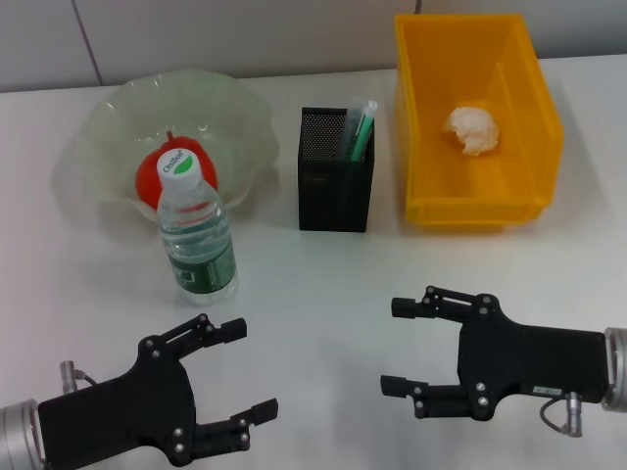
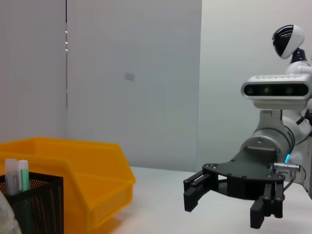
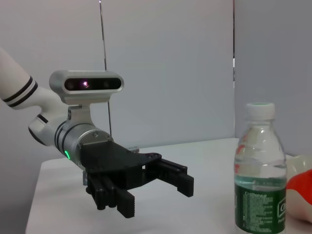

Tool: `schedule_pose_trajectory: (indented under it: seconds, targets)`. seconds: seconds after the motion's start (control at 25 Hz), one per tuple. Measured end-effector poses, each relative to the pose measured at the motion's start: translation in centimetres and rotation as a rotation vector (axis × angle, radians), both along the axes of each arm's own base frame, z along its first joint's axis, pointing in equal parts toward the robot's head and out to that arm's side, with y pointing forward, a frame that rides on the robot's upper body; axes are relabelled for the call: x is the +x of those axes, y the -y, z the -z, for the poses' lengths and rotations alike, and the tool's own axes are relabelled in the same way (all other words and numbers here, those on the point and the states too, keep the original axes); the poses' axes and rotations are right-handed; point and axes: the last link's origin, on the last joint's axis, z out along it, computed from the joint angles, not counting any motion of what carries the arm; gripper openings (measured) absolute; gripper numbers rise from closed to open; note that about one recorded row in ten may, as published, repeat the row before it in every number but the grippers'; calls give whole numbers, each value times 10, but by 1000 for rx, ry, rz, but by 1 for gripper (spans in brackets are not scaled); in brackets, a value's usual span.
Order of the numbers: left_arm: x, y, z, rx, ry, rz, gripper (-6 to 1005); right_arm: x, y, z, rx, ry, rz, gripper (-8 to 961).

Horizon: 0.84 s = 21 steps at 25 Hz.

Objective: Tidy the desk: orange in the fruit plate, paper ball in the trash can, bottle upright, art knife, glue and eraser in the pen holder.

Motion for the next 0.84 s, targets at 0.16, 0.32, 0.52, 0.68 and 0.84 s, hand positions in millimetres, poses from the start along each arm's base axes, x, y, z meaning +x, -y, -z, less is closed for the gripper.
schedule_pose_trajectory:
  seconds: [0.16,0.32,0.52,0.68,0.84]
  targets:
    - [0,0,0,-7,-1,-1,856,-1,-2,3,-4,-2,-2,806]
    - [0,0,0,-7,-1,-1,856,0,-2,3,2,3,-5,805]
    - [-1,0,-2,-3,0,-4,856,0,-3,4,6,2,3,804]
    - [-2,1,-2,0,2,-11,856,1,-2,4,7,2,8,804]
    - [-3,1,-3,4,3,-14,856,2,-2,4,8,2,10,804]
